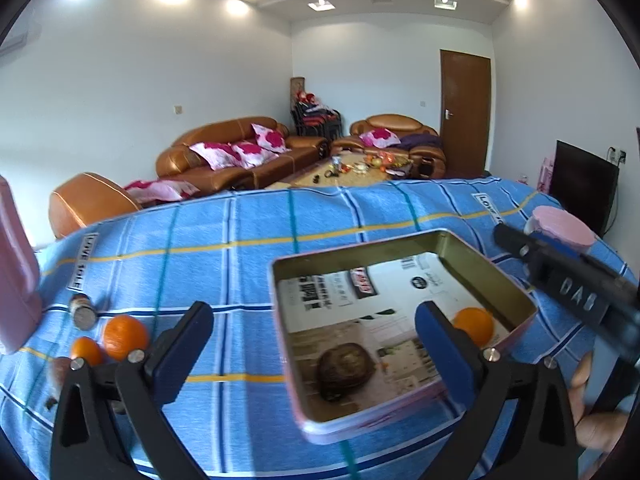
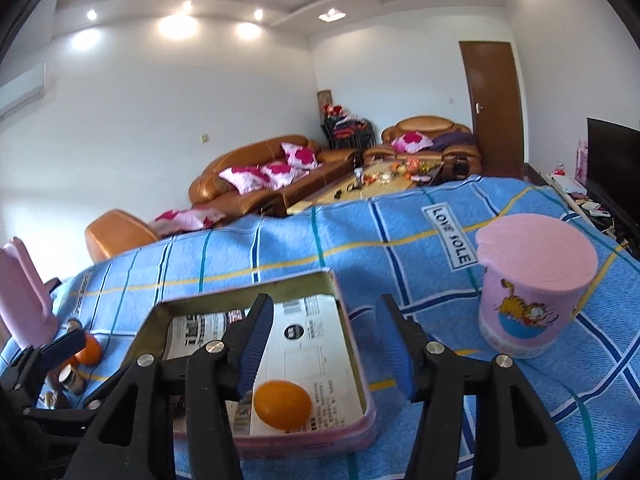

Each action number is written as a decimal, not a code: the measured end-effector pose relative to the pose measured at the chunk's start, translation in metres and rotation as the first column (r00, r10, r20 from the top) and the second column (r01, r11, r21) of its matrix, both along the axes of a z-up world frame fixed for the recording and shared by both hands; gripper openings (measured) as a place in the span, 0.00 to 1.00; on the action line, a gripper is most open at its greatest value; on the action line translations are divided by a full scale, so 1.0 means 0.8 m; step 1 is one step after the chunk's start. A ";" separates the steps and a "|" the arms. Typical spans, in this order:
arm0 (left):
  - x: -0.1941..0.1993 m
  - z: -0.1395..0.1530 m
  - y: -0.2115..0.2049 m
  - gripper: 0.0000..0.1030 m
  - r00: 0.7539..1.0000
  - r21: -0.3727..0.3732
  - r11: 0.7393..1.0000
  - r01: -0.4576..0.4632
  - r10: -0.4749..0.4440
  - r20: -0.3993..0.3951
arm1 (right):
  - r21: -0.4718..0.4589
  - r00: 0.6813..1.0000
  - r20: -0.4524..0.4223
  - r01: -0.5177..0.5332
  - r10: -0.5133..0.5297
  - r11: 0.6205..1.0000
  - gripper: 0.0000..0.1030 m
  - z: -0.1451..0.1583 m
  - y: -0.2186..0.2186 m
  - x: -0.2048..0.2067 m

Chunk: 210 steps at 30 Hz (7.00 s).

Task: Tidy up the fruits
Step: 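Open the left gripper to drop the mangosteen into the tin box, then withdraw both grippers from the tin box back toward the fruit, then grasp another dark mangosteen with the right gripper while the left gripper approaches a brown kiwi, then grasp the small brown kiwi with the left gripper while the right gripper holds the mangosteen, then carry the kiwi and the mangosteen with both grippers over the pink tin box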

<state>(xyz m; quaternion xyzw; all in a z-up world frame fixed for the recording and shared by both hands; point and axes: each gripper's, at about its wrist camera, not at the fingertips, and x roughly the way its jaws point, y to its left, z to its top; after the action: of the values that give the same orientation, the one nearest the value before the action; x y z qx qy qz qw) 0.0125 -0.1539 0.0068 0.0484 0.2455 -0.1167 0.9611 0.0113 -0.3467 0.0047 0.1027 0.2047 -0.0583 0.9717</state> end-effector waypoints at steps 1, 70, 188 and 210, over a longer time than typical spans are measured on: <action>-0.002 0.000 0.004 1.00 1.000 0.006 1.000 -0.014 0.014 0.011 | -0.005 1.000 0.022 0.009 -0.009 1.000 0.59 0.002 0.000 -0.003; 0.012 -0.018 0.334 1.00 0.945 0.002 0.952 -0.307 0.305 -0.114 | 0.052 0.804 -0.242 -0.548 0.543 0.835 0.81 -0.035 0.321 0.000; -0.029 -0.014 0.259 0.26 0.931 -0.025 0.932 -0.361 0.358 -0.075 | -0.160 0.929 -0.110 -0.368 0.354 0.916 0.38 -0.009 0.235 -0.014; -0.003 0.004 0.151 0.26 0.979 -0.045 0.981 -0.189 0.184 -0.086 | -0.171 0.993 -0.053 -0.116 0.109 0.978 0.38 0.010 0.082 -0.012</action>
<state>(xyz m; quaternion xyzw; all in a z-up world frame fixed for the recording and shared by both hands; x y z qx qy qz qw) 0.0102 -0.0332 0.0099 -0.0050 0.2849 -0.0344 0.9579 0.0018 -0.2807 0.0124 0.0043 0.2253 -0.0231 0.9740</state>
